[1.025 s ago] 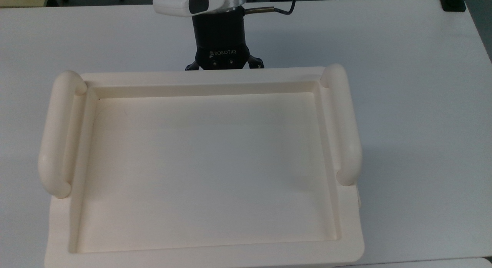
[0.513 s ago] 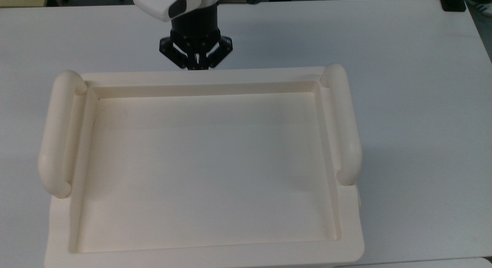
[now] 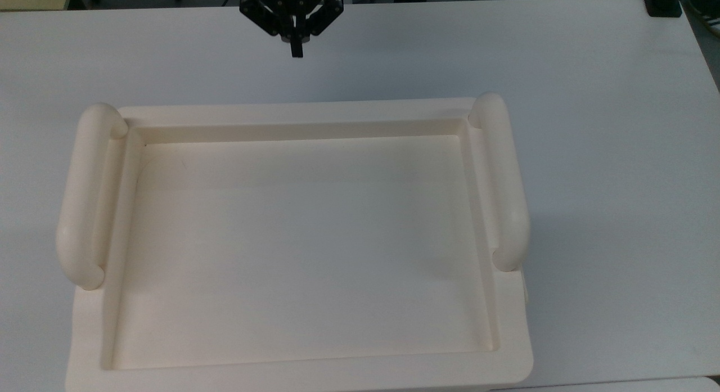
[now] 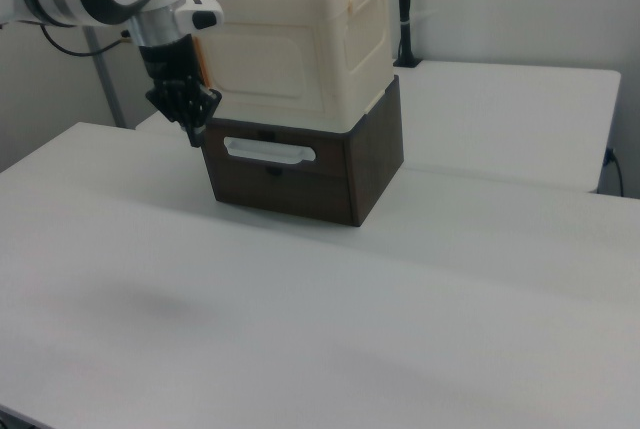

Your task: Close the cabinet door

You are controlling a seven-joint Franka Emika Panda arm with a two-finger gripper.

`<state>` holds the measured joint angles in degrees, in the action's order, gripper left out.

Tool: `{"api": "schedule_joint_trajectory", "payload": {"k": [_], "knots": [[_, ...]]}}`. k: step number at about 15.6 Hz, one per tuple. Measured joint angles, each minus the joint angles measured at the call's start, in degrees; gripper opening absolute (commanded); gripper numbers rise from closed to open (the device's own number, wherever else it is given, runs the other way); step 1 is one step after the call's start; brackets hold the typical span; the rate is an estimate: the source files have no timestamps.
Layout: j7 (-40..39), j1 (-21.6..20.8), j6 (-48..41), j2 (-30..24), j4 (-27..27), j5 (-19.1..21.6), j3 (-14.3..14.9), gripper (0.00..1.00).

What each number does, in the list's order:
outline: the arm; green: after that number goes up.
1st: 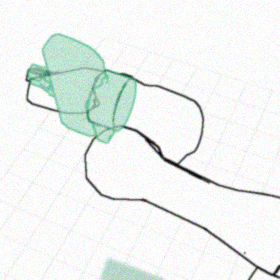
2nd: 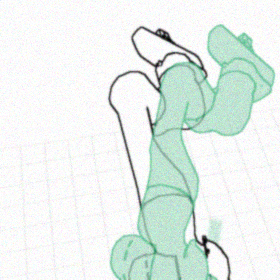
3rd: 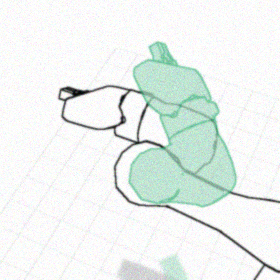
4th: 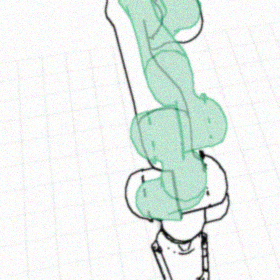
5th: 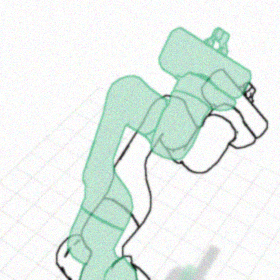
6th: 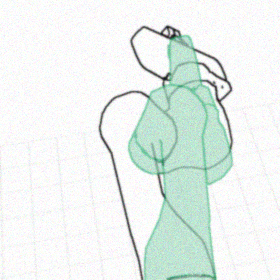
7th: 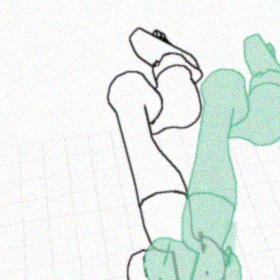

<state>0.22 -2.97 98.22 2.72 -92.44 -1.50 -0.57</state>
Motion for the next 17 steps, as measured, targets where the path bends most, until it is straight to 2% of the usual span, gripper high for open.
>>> {"api": "schedule_joint_trajectory", "payload": {"k": [1, 2, 3, 4, 10, 17], "knots": [[0.26, 0.95, -1.24, -0.76, -0.36, 0.00, -1.00, 0.36], [0.31, 1.47, -2.24, -1.38, -0.67, 0.00, -1.52, 0.79], [0.32, 1.78, -3.21, -2.01, -1.01, 0.00, -1.77, 0.95], [0.32, 1.96, -3.35, -2.18, -1.13, -0.01, -1.85, 1.00], [0.37, 2.26, -3.36, -2.03, -1.72, -3.43, -1.87, 1.00], [0.37, 2.45, -3.36, -2.03, -1.72, -3.55, -1.87, 1.00]]}}
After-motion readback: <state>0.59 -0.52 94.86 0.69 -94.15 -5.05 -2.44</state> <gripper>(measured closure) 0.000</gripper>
